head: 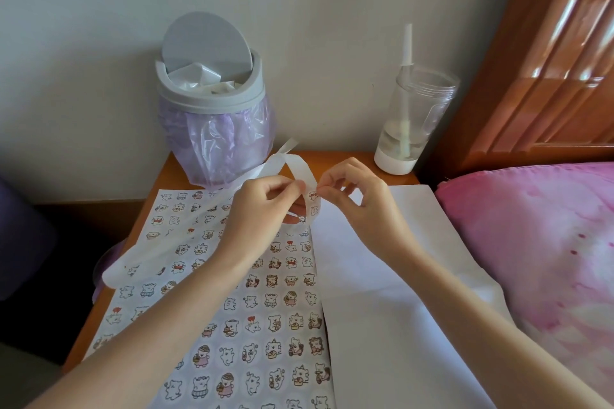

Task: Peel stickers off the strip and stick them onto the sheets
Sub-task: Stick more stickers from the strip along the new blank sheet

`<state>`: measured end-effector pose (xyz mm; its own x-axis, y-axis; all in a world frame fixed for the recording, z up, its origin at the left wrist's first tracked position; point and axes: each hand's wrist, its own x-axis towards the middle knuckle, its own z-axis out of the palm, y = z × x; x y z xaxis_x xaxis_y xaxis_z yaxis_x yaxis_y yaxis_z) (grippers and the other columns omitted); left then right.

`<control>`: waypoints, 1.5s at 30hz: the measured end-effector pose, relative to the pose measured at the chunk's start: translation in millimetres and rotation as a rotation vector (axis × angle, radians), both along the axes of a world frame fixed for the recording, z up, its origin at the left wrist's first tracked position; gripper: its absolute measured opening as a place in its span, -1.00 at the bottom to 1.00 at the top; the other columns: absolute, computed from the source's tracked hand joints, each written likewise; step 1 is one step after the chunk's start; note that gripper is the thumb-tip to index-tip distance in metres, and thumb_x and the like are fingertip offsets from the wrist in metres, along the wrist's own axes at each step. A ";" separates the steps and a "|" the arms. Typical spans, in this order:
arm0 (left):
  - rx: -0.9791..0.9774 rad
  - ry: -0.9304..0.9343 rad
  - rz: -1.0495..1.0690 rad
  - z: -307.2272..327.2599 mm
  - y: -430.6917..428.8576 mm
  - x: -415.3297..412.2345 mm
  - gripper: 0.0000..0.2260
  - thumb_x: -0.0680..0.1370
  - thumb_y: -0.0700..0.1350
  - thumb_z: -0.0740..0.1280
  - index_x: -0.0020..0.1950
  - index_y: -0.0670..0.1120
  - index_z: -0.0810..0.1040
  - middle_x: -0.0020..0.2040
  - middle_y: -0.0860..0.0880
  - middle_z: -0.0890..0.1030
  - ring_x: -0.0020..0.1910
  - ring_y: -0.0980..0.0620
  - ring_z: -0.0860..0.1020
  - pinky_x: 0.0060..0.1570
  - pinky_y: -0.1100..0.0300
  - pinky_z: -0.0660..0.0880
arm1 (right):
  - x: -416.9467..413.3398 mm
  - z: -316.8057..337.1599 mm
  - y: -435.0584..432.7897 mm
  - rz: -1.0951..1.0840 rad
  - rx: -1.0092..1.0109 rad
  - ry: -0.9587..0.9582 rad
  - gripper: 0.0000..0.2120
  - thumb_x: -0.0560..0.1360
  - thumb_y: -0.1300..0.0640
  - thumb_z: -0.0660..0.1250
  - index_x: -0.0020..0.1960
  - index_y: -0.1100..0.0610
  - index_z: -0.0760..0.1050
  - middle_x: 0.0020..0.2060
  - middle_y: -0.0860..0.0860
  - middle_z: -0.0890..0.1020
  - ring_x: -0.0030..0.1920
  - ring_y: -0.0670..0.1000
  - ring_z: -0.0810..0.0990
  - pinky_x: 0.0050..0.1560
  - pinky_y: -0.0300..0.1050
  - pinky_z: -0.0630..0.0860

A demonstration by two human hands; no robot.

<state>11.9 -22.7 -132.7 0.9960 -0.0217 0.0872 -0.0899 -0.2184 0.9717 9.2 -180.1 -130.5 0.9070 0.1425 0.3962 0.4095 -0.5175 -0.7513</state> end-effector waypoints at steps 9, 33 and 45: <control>-0.010 0.026 -0.001 -7.5 2.3 1.0 -0.83 0.57 -0.17 0.26 -0.11 -0.13 0.64 -0.28 -0.03 0.70 -0.32 0.01 0.68 -0.23 0.07 0.63 | 27.4 6.5 -47.2 -0.157 0.158 0.247 -0.96 0.51 0.25 0.34 -0.10 0.18 0.57 -0.31 -0.03 0.58 -0.43 -0.23 0.48 -0.38 -0.36 0.42; 0.013 0.095 -0.091 -29.9 1.8 5.8 -0.82 0.57 -0.13 0.26 0.06 -0.15 0.62 -0.19 -0.01 0.71 -0.24 0.00 0.69 -0.19 0.06 0.63 | 60.8 -10.3 -63.4 -0.135 -0.025 0.469 -0.93 0.45 0.29 0.40 -0.20 0.18 0.59 -0.38 0.00 0.62 -0.54 -0.21 0.47 -0.49 -0.38 0.40; -0.009 0.075 -0.094 -30.2 1.4 5.5 -0.84 0.57 -0.15 0.27 -0.13 0.01 0.61 -0.30 0.09 0.70 -0.28 0.05 0.68 -0.23 0.13 0.63 | 62.1 -14.0 -59.5 -0.167 -0.098 0.404 -0.93 0.46 0.24 0.41 -0.20 0.13 0.59 -0.39 -0.06 0.59 -0.54 -0.26 0.47 -0.48 -0.42 0.38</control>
